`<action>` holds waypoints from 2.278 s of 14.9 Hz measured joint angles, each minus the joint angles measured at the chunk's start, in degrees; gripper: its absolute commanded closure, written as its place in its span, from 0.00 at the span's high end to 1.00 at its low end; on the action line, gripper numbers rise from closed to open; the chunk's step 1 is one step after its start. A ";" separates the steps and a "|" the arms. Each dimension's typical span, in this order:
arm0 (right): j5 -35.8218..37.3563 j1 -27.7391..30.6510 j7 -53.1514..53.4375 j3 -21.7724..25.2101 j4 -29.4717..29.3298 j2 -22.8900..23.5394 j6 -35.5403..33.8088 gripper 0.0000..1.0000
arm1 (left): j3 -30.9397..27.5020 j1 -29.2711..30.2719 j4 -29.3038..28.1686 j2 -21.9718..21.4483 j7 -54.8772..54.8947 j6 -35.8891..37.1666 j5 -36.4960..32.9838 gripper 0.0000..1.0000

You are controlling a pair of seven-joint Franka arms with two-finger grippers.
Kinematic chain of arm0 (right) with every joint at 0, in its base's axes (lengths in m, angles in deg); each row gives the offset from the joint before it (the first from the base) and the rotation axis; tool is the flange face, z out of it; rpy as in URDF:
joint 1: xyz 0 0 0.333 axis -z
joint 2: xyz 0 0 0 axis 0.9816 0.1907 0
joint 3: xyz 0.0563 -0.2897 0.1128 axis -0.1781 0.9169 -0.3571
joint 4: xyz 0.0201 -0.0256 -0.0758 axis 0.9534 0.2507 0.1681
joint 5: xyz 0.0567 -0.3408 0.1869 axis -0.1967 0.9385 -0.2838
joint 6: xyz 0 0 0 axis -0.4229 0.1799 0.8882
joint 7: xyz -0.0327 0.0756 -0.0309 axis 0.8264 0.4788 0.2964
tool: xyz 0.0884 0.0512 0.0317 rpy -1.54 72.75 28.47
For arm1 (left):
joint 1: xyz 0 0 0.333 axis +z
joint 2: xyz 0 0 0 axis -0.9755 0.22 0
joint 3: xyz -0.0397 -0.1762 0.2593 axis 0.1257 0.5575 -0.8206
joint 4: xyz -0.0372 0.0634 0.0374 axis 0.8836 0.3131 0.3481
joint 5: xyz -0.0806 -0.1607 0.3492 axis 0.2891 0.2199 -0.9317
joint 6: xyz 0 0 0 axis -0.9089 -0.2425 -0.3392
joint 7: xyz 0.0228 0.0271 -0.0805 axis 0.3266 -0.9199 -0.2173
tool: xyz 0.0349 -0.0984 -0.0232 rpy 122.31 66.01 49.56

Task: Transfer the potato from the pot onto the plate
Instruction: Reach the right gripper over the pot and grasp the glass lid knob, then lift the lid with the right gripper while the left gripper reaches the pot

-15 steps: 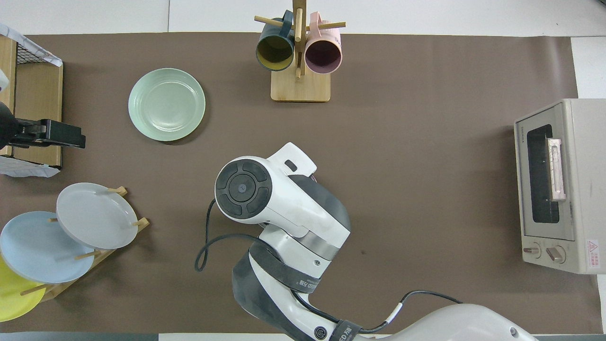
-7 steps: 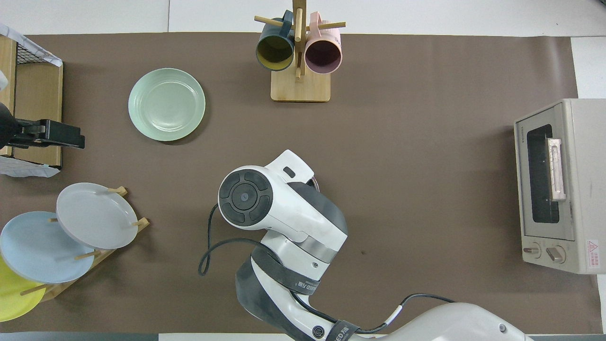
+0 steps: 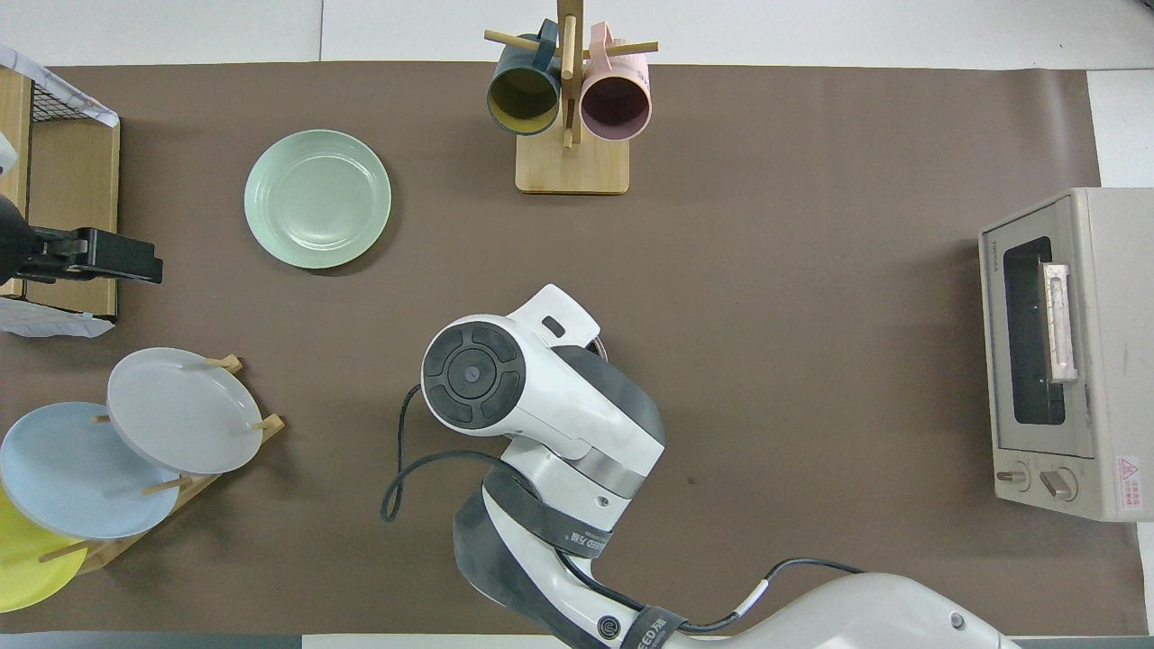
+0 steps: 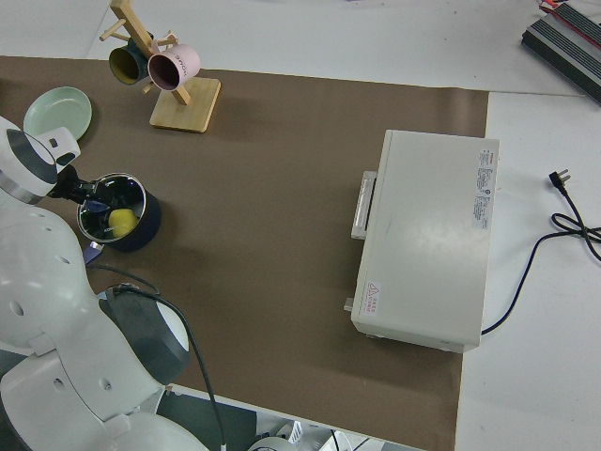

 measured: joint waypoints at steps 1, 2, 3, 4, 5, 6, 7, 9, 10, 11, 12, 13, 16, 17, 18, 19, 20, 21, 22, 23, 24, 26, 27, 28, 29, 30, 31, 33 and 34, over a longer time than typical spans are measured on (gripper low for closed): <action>0.01 0.02 -0.04 0.02 0.04 0.00 0.00 0.88 | 0.00 0.00 -0.09 0.00 0.00 0.00 0.00 1.00; 0.02 0.04 -0.05 0.04 0.06 0.00 0.00 0.87 | 0.01 0.00 -0.22 0.00 0.00 0.00 0.00 1.00; 0.03 0.08 -0.05 0.06 0.06 0.00 0.00 0.86 | 0.01 0.00 -0.40 0.00 0.00 0.00 0.00 1.00; 0.04 0.12 -0.06 0.07 0.05 0.00 0.00 0.84 | 0.03 0.00 -0.54 -0.02 0.00 0.00 0.00 1.00; 0.06 0.20 -0.10 0.09 0.05 -0.02 0.00 0.83 | 0.05 0.00 -0.66 -0.06 0.00 0.00 0.00 1.00; 0.06 0.26 -0.25 0.11 0.05 -0.03 0.00 0.76 | 0.07 0.00 -0.74 -0.08 0.00 0.00 0.00 1.00; 0.06 0.33 -0.33 0.11 0.05 -0.05 0.00 0.72 | 0.10 0.00 -0.79 -0.10 0.00 0.00 0.00 1.00; 0.07 0.43 -0.40 0.11 0.05 -0.05 0.00 0.64 | 0.15 -0.01 -0.82 -0.13 0.00 0.00 0.00 1.00; 0.07 0.45 -0.40 0.11 0.05 -0.06 0.00 0.62 | 0.18 -0.02 -0.82 -0.14 0.00 0.00 0.00 1.00; 0.07 0.45 -0.40 0.11 0.04 -0.08 -0.01 0.58 | 0.20 -0.02 -0.82 -0.15 0.00 0.00 0.00 1.00; 0.07 0.47 -0.40 0.11 0.05 -0.10 -0.01 0.57 | 0.21 -0.02 -0.82 -0.15 0.00 0.00 0.00 1.00; 0.07 0.47 -0.40 0.11 0.05 -0.10 -0.01 0.55 | 0.22 -0.02 -0.82 -0.16 0.00 0.00 0.00 1.00; 0.07 0.47 -0.40 0.11 0.04 -0.10 -0.01 0.54 | 0.22 -0.02 -0.82 -0.17 0.00 0.00 0.00 1.00; 0.07 0.48 -0.40 0.12 0.03 -0.11 -0.01 0.54 | 0.22 -0.02 -0.82 -0.17 0.00 0.00 0.00 1.00; 0.07 0.51 -0.40 0.12 -0.01 -0.13 -0.02 0.54 | 0.23 -0.02 -0.82 -0.18 0.00 0.00 0.00 1.00; 0.07 0.54 -0.40 0.13 -0.13 -0.16 -0.12 0.54 | 0.23 -0.02 -0.82 -0.18 0.00 -0.01 0.00 1.00; 0.07 0.55 -0.62 0.15 -0.61 -0.18 -0.57 0.54 | 0.23 -0.02 -0.82 -0.18 0.00 -0.01 0.00 1.00; 0.07 0.60 -1.28 0.21 -1.38 -0.23 -1.29 0.54 | 0.23 -0.02 -0.82 -0.18 0.00 -0.01 0.00 1.00; 0.03 0.75 -2.12 0.33 -2.32 -0.30 -1.95 0.54 | 0.24 -0.03 -0.82 -0.18 0.00 -0.01 0.00 1.00; -0.14 1.00 -2.93 0.49 -3.29 -0.41 -2.71 0.54 | 0.24 -0.03 -0.82 -0.18 0.00 -0.01 0.00 1.00; -0.33 1.30 -3.89 0.72 -4.20 -0.55 -3.59 0.54 | 0.25 -0.03 -0.82 -0.18 0.00 -0.01 0.00 1.00; -1.77 1.67 -7.52 2.25 -5.67 -1.23 -5.30 0.54 | 0.27 -0.04 -0.83 -0.18 0.00 -0.01 0.00 1.00; -3.47 2.02 -10.21 3.65 -6.10 -1.80 -5.73 0.54 | 0.35 -0.06 -0.87 -0.19 0.00 -0.01 0.00 1.00; -5.16 2.75 -13.37 5.12 -6.32 -2.43 -5.87 0.54 | 0.51 -0.07 -0.99 -0.20 -0.27 -0.01 0.00 1.00; -6.57 3.63 -17.18 6.82 -6.40 -3.11 -6.06 0.54 | 0.76 -0.12 -1.22 -0.25 -1.22 -0.01 0.00 1.00; -7.78 4.19 -21.10 8.90 -6.44 -3.74 -6.45 0.54 | 1.00 -0.47 -1.57 -0.34 -2.90 -0.03 0.04 1.00; -9.26 4.30 -25.30 11.52 -6.45 -4.41 -7.02 0.54 | 1.15 -1.56 -2.03 -0.45 -5.29 -0.04 0.05 1.00; -11.86 4.11 -33.20 16.82 -6.38 -5.53 -7.94 0.54 | 1.40 -5.13 -3.51 -0.69 -11.08 -0.39 0.06 1.00; -12.31 4.02 -36.84 19.15 -6.22 -5.90 -8.25 0.54 | 1.57 -7.20 -4.54 -0.87 -14.64 -0.86 0.07 1.00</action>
